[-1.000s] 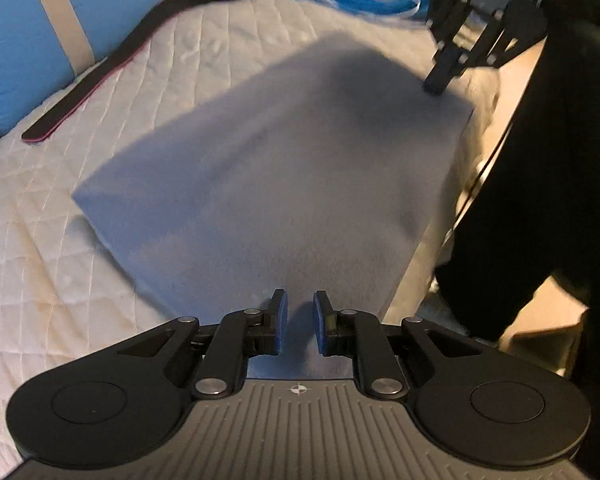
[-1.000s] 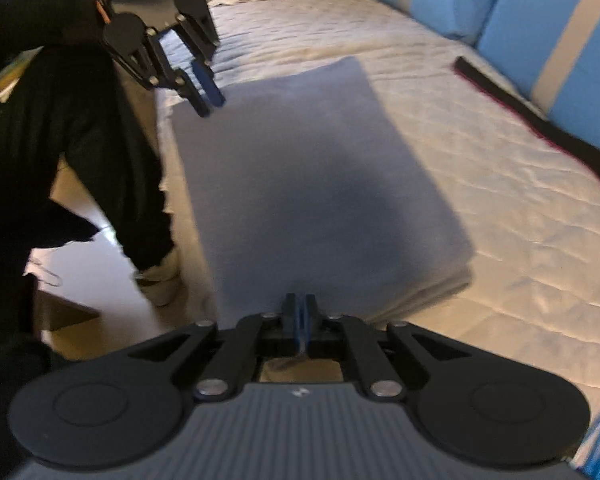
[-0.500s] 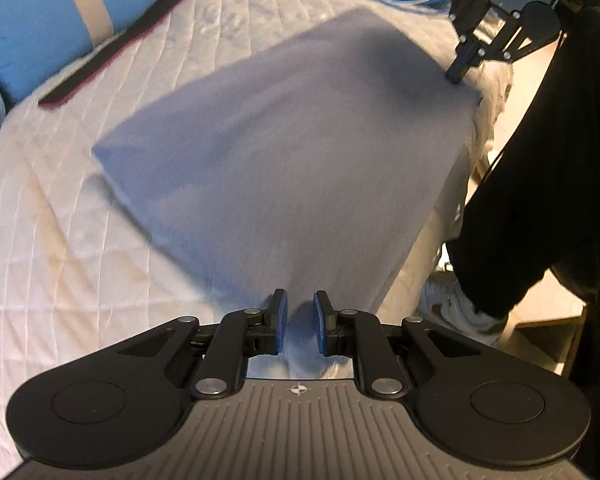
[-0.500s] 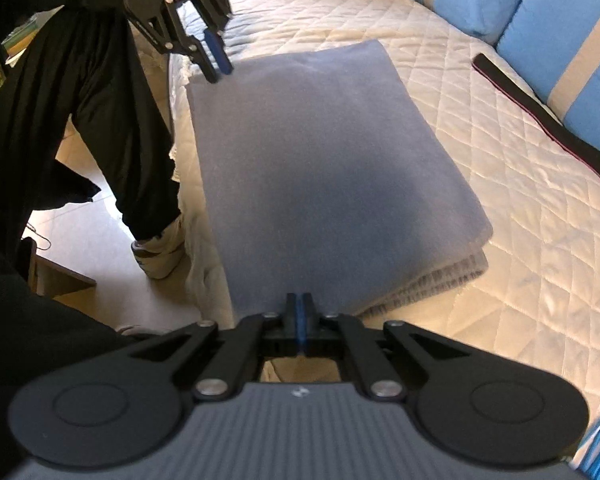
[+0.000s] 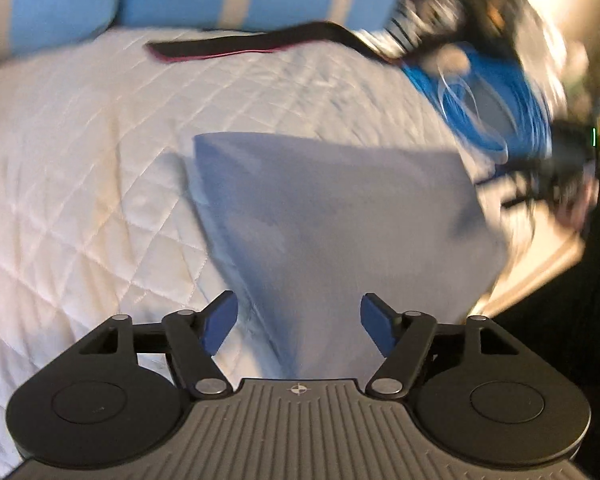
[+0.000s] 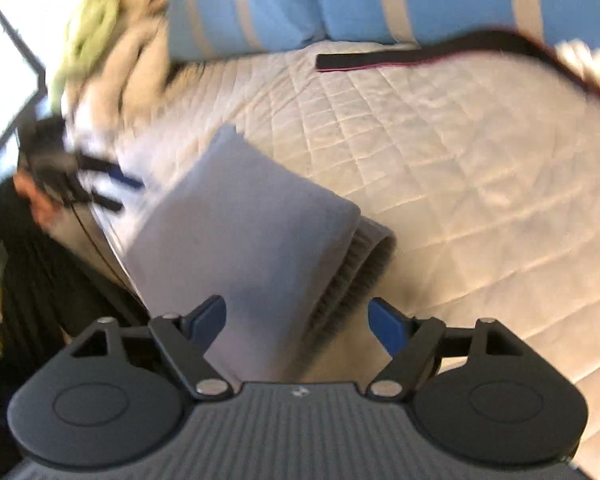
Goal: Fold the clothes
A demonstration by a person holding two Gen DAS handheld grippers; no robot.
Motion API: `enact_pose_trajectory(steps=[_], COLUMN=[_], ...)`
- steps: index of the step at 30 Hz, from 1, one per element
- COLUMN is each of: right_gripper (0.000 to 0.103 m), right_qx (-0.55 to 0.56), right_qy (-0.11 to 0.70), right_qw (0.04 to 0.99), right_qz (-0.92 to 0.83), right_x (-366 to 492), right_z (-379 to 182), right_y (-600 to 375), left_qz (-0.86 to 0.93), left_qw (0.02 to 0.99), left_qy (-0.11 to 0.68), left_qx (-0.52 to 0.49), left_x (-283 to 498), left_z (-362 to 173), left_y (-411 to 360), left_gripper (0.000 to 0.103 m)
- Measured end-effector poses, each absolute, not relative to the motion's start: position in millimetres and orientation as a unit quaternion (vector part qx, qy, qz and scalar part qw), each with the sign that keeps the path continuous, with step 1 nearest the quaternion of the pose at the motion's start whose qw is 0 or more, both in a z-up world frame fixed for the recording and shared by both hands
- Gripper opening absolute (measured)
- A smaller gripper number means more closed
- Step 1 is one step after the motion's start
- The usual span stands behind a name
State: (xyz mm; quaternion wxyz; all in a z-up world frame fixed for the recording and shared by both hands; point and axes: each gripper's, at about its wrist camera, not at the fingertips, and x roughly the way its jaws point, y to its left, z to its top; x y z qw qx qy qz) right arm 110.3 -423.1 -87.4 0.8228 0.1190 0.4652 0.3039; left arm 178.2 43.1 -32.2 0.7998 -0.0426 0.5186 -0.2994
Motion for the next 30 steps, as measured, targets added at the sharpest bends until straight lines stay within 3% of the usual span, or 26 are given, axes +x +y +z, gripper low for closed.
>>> enact_pose_trajectory(steps=[9,13,17,19,20,21,24,30], right_gripper=[0.089,0.09,0.084,0.073,0.058,0.039,0.032,0.03], right_qx=[0.287,0.345,0.367,0.359,0.344,0.334,0.324,0.275], right_qy=[0.494,0.473,0.463,0.468,0.477,0.484,0.492,0.494], right_qw=[0.767,0.754,0.746,0.746,0.751,0.756,0.759,0.773], right_qz=[0.292,0.299,0.307,0.308,0.299,0.289,0.277,0.288], right_x=[131,133,136,139,140,140,140,144], right_z=[-149,-162,-164,-163,-161,-160,-155,-121], right_y=[-431,-438,-432,-423,-417,-415,-413,-391], left_qz=[-0.297,-0.303,-0.309,-0.305,-0.3,-0.306,-0.322,-0.32], left_qw=[0.698,0.681,0.674,0.674,0.675,0.682,0.7,0.724], left_qy=[0.577,0.582,0.584,0.589,0.593,0.59,0.576,0.562], left_qx=[-0.303,-0.327,-0.332,-0.326,-0.32,-0.306,-0.273,-0.241], left_x=[213,219,221,222,221,218,214,212], left_z=[-111,-118,-122,-122,-121,-115,-95,-59], left_y=[72,68,54,50,48,47,44,62], left_gripper=[0.071,0.072,0.071,0.043,0.02,0.019,0.018,0.018])
